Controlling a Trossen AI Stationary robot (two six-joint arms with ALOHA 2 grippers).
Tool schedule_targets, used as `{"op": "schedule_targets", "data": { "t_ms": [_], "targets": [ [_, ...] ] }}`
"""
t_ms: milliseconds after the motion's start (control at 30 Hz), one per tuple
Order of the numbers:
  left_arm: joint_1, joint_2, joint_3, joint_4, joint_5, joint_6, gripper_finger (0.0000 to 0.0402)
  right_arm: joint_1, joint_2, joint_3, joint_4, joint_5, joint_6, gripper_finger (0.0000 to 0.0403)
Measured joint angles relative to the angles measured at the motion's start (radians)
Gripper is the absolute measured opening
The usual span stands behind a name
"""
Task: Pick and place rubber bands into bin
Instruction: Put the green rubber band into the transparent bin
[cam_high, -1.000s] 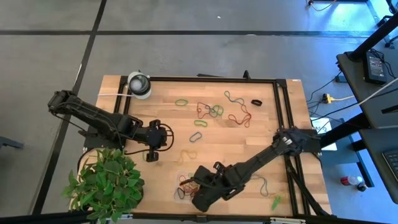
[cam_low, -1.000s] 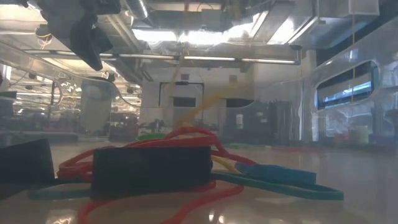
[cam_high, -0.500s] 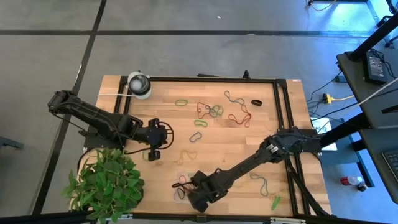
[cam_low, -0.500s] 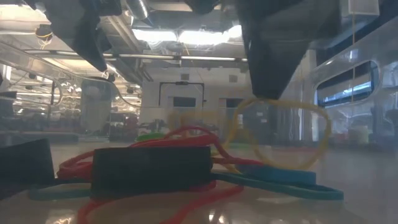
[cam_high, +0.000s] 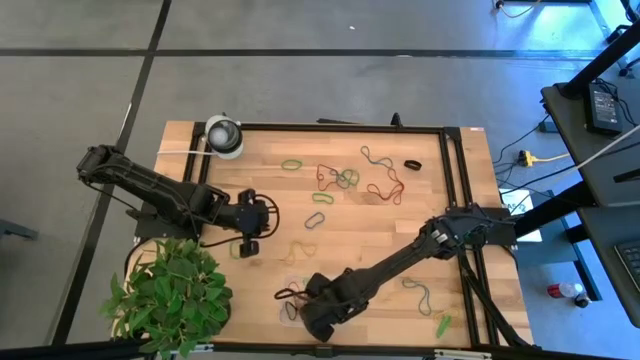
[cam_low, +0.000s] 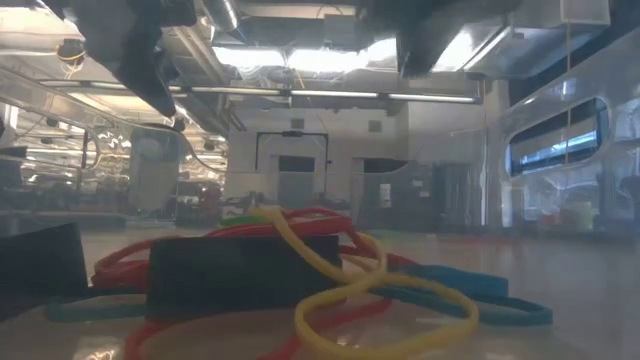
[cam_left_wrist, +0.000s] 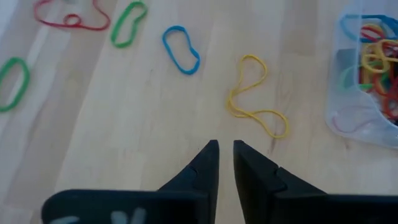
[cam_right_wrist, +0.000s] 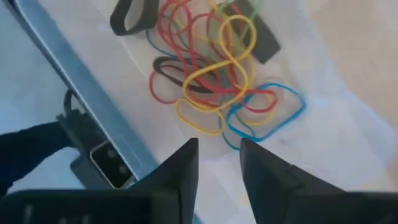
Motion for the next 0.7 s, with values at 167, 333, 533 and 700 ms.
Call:
{"op": "schedule_targets", "data": {
  "t_ms": [167,333,533,700],
  "targets": [
    [0.0,0.0,0.0,-0.048,-0.025,-0.001,0.007,0.047,-0.101,-0.016,-0.08,0.183,-0.065,0.0088],
    [0.0,0.0,0.0,-0.142,0.025,-0.05,0.0123,0.129,-0.179,-0.016,-0.25,0.403,0.025,0.0016],
    [0.002,0.007,0.0,-0.307,0.068,-0.102,0.0166,0.198,-0.246,-0.118,-0.249,0.453,0.122,0.0004],
    [0.015,0.035,-0.015,-0.378,0.154,-0.092,0.0164,0.234,-0.326,-0.312,-0.16,0.455,0.28,0.0003]
  ]
}}
